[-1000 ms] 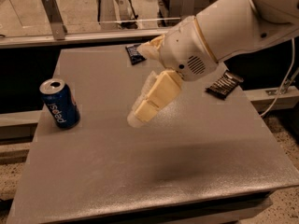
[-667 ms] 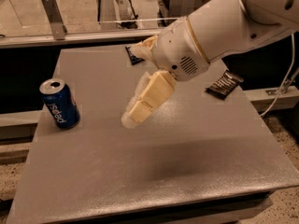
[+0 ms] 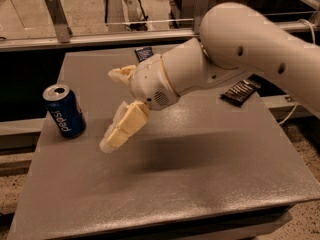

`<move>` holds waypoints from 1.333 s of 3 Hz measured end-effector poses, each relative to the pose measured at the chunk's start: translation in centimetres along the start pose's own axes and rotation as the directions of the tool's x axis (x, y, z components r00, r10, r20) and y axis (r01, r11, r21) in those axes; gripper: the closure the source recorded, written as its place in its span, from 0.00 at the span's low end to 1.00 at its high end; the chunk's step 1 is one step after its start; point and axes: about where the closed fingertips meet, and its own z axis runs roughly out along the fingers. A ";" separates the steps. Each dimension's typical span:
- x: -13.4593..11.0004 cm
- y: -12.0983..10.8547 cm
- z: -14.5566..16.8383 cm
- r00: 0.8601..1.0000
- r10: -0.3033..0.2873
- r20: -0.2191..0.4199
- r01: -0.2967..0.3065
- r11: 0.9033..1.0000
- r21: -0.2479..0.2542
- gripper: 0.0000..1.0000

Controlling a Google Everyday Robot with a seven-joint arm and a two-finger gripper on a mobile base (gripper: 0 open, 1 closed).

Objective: Pick pepsi can

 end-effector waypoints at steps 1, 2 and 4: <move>0.2 -1.6 3.5 0.997 -0.016 0.071 0.016 1.000 -0.002 0.00; -0.4 -2.4 6.5 0.990 -0.015 0.140 0.017 1.000 -0.010 0.00; -1.0 -2.6 11.1 0.972 0.027 0.235 -0.020 0.999 -0.033 0.00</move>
Offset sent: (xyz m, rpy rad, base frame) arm 0.0381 0.0941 -0.0390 0.2310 0.0075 0.0320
